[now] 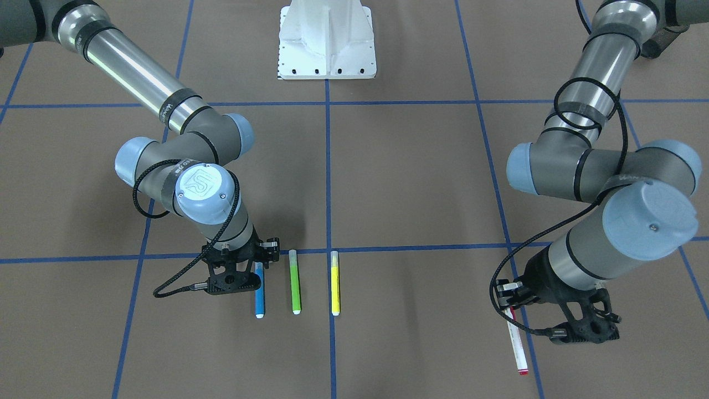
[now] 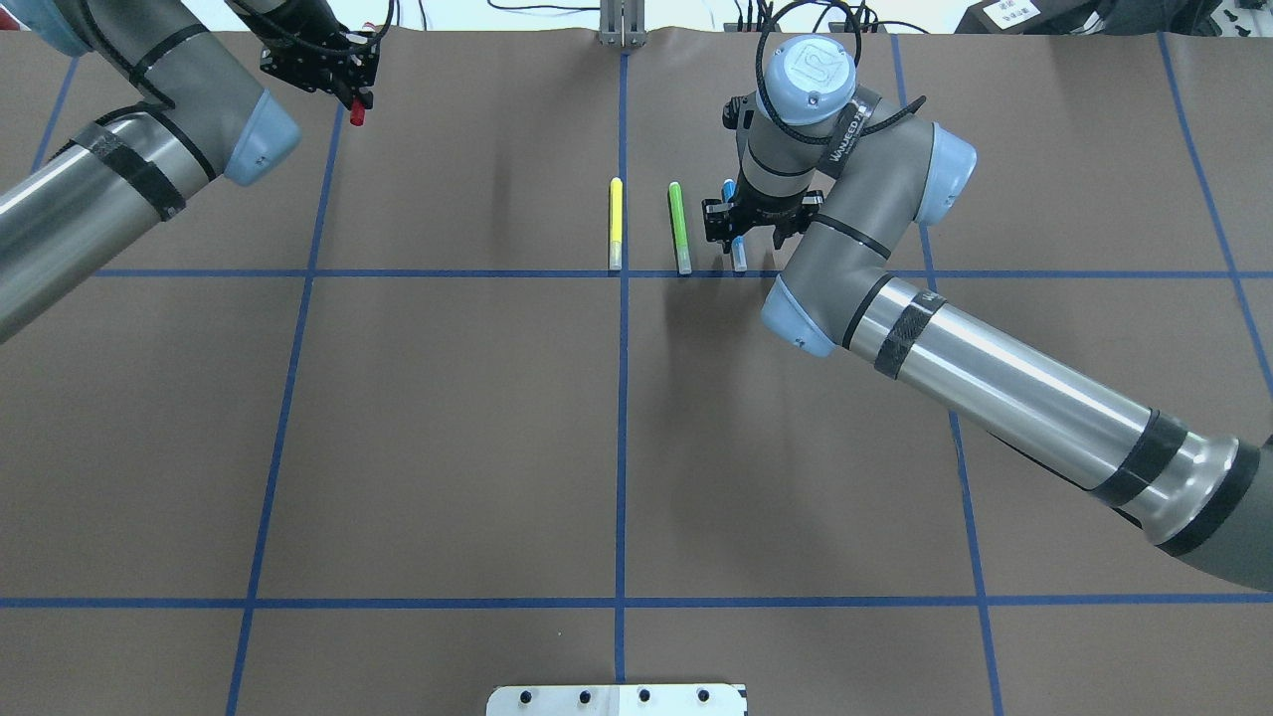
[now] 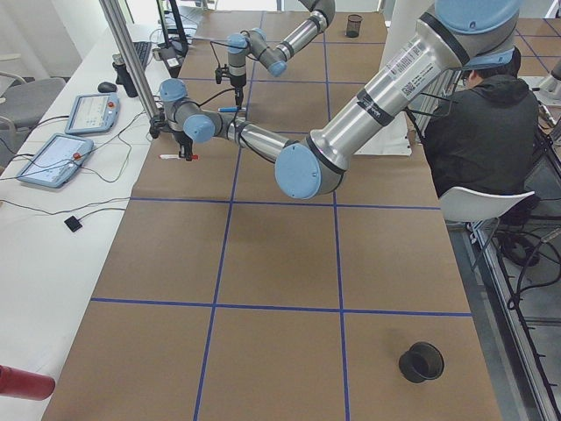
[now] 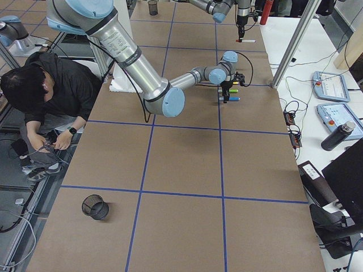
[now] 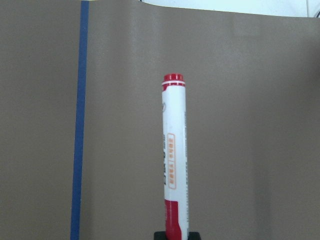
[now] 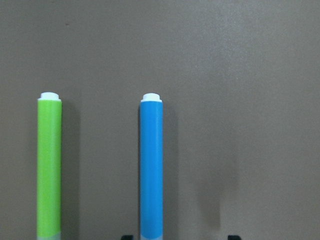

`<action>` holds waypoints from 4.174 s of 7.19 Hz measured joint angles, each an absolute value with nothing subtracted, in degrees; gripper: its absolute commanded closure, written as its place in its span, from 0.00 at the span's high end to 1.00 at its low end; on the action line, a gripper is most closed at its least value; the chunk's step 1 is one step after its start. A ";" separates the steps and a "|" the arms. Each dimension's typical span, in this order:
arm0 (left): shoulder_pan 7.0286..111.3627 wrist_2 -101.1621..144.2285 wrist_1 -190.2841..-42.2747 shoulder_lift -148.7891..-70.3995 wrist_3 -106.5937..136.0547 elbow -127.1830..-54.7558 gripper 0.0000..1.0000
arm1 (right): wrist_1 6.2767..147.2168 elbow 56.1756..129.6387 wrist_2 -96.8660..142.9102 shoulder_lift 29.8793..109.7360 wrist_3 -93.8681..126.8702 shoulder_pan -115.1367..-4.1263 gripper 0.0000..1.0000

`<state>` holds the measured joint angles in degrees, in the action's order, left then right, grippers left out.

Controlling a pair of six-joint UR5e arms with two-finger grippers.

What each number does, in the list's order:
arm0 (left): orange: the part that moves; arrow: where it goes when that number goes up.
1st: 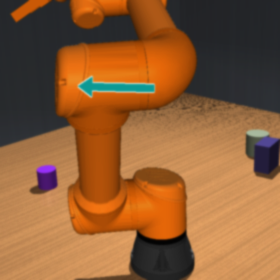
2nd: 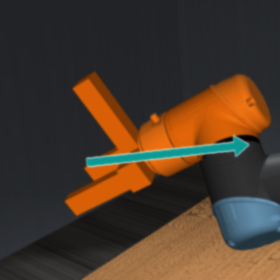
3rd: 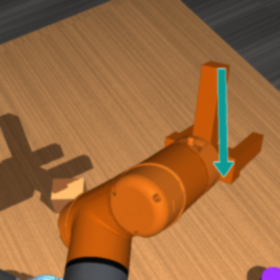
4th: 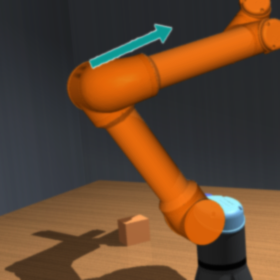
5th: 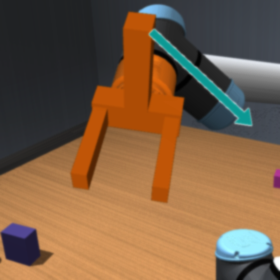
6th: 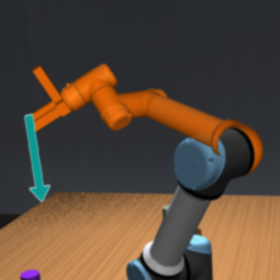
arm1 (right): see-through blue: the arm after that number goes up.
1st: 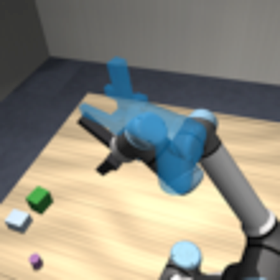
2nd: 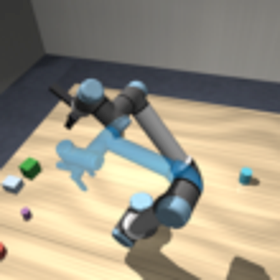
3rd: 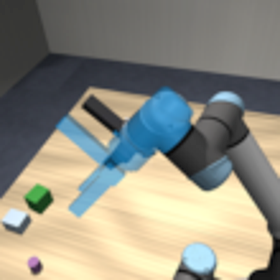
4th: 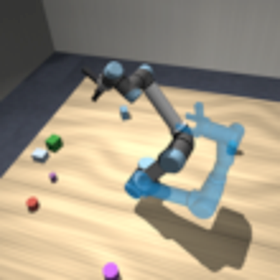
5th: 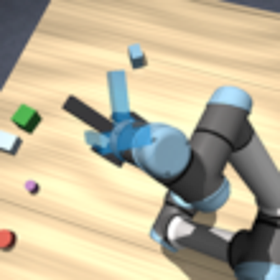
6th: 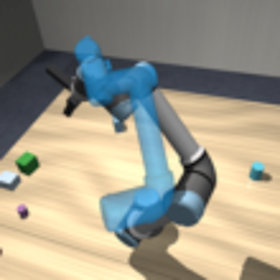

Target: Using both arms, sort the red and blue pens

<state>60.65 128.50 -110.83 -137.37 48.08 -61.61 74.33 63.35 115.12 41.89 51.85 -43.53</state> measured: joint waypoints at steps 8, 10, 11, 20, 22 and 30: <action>60.73 128.58 -110.92 -137.37 48.08 -61.61 0.00 | 74.27 60.52 115.13 40.17 48.35 -43.10 0.35; 60.79 128.59 -110.92 -137.40 48.08 -61.61 0.00 | 74.25 60.33 115.14 40.13 48.34 -43.10 0.03; 60.80 128.58 -110.92 -137.39 48.08 -61.61 0.00 | 74.25 60.30 115.15 40.08 48.34 -43.06 0.00; 64.48 129.23 -110.74 -134.85 43.40 -62.19 0.00 | 86.05 66.40 118.07 39.59 41.46 -51.86 0.00; 69.81 129.03 -109.89 -130.95 32.71 -62.31 0.00 | 90.47 68.70 115.91 42.72 35.32 -54.83 0.00; 85.61 123.79 -93.36 -118.61 -1.23 -69.40 0.00 | 104.98 83.67 108.24 65.77 -8.62 -71.41 0.00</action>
<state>85.61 123.79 -93.36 -118.61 -1.23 -69.40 104.98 83.67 108.24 65.77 -8.62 -71.41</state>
